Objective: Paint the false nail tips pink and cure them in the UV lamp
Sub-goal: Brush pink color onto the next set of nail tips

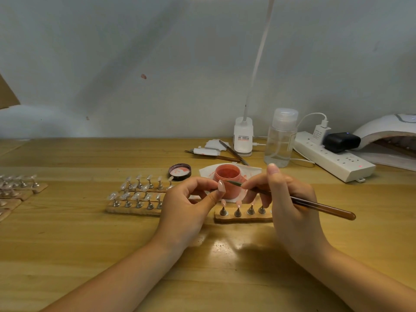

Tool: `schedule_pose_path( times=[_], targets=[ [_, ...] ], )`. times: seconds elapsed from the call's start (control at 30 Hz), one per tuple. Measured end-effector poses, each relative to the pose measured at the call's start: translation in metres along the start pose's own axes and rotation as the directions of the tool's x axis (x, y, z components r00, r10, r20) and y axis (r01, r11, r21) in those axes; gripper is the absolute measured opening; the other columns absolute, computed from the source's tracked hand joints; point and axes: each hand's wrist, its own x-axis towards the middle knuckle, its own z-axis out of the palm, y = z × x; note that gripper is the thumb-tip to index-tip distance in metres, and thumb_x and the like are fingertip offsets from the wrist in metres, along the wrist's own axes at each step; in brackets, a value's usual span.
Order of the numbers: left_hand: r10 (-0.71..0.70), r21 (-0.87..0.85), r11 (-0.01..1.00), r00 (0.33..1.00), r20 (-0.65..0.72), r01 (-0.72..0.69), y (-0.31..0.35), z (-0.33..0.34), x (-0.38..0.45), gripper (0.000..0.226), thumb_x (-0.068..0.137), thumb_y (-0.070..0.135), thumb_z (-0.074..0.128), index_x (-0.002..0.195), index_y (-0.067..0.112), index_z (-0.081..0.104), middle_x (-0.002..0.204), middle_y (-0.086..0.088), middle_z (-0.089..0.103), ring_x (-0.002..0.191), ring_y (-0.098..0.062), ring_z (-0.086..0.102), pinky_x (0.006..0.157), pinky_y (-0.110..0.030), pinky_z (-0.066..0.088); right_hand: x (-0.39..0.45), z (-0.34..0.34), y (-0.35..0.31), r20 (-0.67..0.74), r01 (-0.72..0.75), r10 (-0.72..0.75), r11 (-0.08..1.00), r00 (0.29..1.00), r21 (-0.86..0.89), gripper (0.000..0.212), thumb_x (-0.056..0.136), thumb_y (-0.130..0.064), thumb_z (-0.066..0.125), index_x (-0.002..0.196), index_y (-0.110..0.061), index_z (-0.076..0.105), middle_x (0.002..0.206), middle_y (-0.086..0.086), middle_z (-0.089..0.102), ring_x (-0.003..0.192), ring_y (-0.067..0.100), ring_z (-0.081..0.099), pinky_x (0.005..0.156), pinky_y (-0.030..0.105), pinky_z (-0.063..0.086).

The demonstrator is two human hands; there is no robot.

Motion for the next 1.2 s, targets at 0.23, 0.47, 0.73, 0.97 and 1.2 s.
schedule_pose_path(
  times=[0.23,0.47,0.73,0.97,1.2],
  targets=[
    [-0.004,-0.025,1.0,1.0,-0.016,0.003,-0.001,0.0,0.0,0.018,0.061,0.036,0.064,0.076,0.026,0.066,0.074,0.008,0.067,0.074,-0.005,0.06,0.065,-0.012,0.047,-0.007,-0.003,-0.003,0.02,-0.004,0.003,0.998,1.0,0.07,0.044,0.092,-0.025,0.04,0.06,-0.011,0.066,0.055,0.003,0.063,0.049,0.004,0.057,0.051,0.008,0.04],
    [-0.006,-0.046,0.999,1.0,-0.014,0.005,0.0,0.001,0.0,0.017,0.062,0.037,0.065,0.075,0.026,0.067,0.075,0.007,0.069,0.074,-0.006,0.061,0.065,-0.013,0.048,-0.002,-0.002,-0.001,-0.036,0.008,-0.007,1.0,0.999,0.03,0.044,0.093,-0.023,0.034,0.064,-0.016,0.067,0.058,0.005,0.063,0.051,0.004,0.056,0.053,0.009,0.04],
    [-0.032,-0.105,0.994,0.999,-0.041,0.027,0.0,0.002,0.001,0.014,0.064,0.029,0.069,0.076,0.022,0.069,0.077,0.005,0.072,0.073,-0.001,0.064,0.066,-0.01,0.048,-0.011,0.001,-0.004,0.073,0.02,-0.024,0.998,0.997,0.052,0.044,0.09,-0.033,0.04,0.062,-0.013,0.068,0.056,0.007,0.062,0.052,0.003,0.056,0.056,0.007,0.039],
    [-0.011,-0.112,0.994,0.998,-0.059,0.005,0.001,0.0,0.0,0.012,0.065,0.028,0.068,0.073,0.037,0.068,0.075,0.021,0.07,0.076,0.007,0.063,0.064,-0.005,0.046,-0.002,-0.008,-0.004,0.003,0.104,-0.104,0.995,0.995,0.009,0.036,0.093,-0.028,0.038,0.07,-0.019,0.065,0.065,0.0,0.064,0.058,0.0,0.057,0.056,0.006,0.039],
    [0.034,-0.016,0.999,0.999,0.022,-0.034,0.004,0.001,-0.002,0.015,0.077,0.018,0.067,0.084,0.031,0.07,0.083,0.01,0.072,0.078,0.002,0.063,0.063,-0.008,0.047,0.001,-0.008,-0.001,0.094,0.132,-0.124,0.988,0.988,-0.081,0.032,0.09,-0.031,0.039,0.076,-0.022,0.067,0.067,-0.012,0.065,0.064,0.0,0.06,0.055,0.006,0.041]
  ],
)
